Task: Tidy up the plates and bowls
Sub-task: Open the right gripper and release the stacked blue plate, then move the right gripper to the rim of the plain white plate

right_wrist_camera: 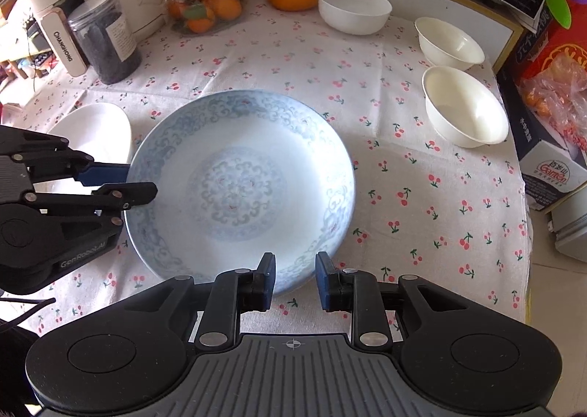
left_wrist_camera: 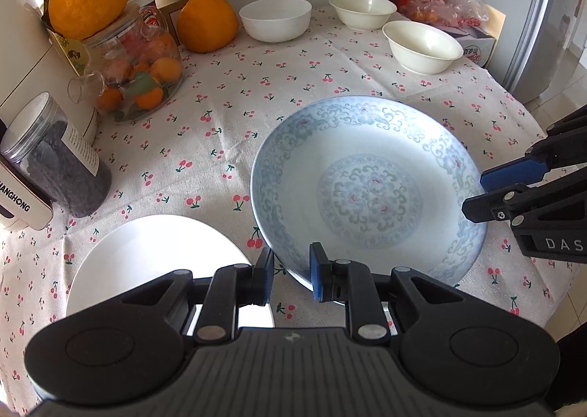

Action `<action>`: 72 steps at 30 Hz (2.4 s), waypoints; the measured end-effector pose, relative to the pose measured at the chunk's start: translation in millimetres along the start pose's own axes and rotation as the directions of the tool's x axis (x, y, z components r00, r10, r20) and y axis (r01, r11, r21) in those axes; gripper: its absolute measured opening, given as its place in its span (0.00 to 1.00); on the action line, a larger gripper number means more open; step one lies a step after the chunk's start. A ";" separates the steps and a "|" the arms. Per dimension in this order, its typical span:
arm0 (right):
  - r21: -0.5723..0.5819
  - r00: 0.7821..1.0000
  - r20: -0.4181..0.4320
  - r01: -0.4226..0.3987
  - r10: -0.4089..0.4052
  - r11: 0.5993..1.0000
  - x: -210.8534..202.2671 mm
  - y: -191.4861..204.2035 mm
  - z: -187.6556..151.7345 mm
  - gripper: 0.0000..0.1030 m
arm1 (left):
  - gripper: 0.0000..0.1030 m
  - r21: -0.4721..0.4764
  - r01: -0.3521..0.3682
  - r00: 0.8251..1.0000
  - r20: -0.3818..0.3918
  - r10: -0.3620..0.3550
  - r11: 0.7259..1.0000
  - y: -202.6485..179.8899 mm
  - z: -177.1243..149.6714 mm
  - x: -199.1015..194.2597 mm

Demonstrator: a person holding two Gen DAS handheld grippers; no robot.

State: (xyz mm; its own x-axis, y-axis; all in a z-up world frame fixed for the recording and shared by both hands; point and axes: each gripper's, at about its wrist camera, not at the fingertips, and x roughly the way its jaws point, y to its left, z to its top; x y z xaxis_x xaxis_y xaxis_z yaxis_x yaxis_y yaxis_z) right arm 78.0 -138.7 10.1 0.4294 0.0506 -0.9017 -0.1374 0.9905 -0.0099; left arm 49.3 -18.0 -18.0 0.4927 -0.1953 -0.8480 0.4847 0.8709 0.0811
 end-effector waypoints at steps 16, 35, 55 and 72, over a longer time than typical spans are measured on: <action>0.107 0.999 0.004 -0.039 0.039 0.993 3.0 -14.6 0.5 0.46 | 0.47 0.015 0.043 0.999 -0.003 -0.043 0.999 -0.7 2.6 -5.7; 0.174 0.962 0.261 -0.131 0.082 0.976 -18.7 -5.2 -15.9 0.89 | 0.99 0.087 0.016 0.997 0.073 -0.022 0.996 42.5 -7.4 -26.0; -0.044 0.877 0.338 -0.348 0.342 0.937 -11.8 115.4 -48.9 0.91 | 0.99 0.070 0.015 0.994 0.104 -0.022 0.997 131.8 -56.8 -17.9; 0.068 0.880 0.248 -0.433 0.405 0.899 29.7 136.6 -36.6 0.90 | 0.64 -0.032 0.167 0.984 0.062 -0.165 0.985 165.7 -72.3 -7.3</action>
State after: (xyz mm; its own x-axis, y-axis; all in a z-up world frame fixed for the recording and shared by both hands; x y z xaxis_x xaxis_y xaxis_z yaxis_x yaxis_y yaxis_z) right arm 39.2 -6.6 -33.8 0.5436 0.4779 -0.6900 -0.2488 0.8769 0.4114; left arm 73.8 160.3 -36.2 0.4497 -0.3642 -0.8155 0.5373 0.8397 -0.0787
